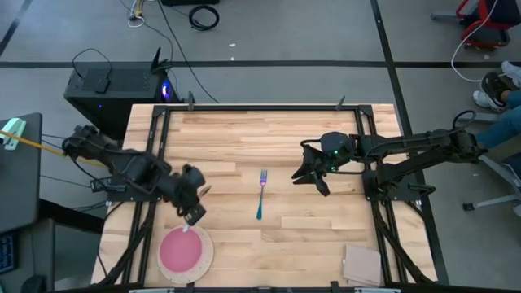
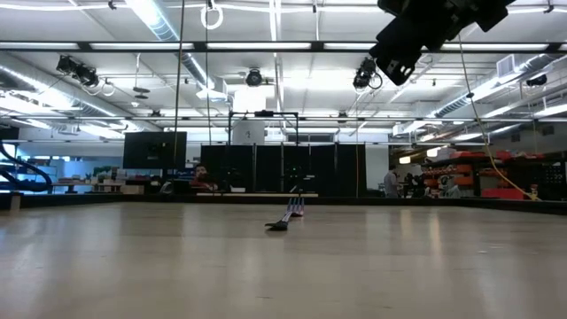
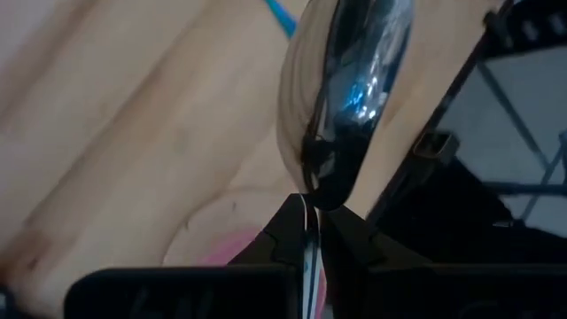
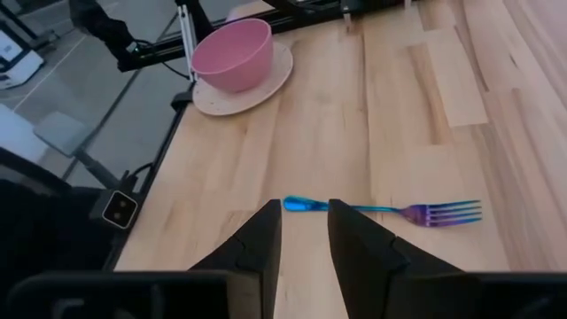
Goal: Set table place
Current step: Put the spoon into the bowl
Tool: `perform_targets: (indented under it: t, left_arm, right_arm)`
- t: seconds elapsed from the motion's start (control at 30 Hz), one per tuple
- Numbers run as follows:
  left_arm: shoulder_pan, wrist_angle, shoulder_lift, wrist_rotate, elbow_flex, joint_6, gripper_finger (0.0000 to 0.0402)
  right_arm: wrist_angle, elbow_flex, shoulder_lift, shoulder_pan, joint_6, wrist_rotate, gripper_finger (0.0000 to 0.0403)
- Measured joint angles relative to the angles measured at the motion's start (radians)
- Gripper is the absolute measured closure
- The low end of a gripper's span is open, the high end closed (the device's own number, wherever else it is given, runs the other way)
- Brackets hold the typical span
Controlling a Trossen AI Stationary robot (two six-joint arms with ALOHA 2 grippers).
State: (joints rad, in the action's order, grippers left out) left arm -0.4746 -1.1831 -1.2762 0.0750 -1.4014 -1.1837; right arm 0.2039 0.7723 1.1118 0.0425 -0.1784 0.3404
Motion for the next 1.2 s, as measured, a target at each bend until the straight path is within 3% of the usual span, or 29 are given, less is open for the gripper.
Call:
perform_targets:
  t: [0.5, 0.97, 1.2]
  left_arm:
    - [-0.302, -0.087, -0.058, -0.042, 0.001, -0.385, 0.0375]
    - [-0.307, -0.084, -0.254, -0.288, 0.001, -0.429, 0.0375]
    - [-0.308, -0.076, -0.309, -0.345, 0.001, -0.429, 0.0373]
  right_arm:
    - [-0.011, 0.000, 0.000, 0.000, 0.051, 0.005, 0.0302]
    - [-0.011, 0.000, 0.000, 0.000, 0.051, 0.005, 0.0302]
    - [-0.011, 0.000, 0.000, 0.000, 0.050, 0.005, 0.0302]
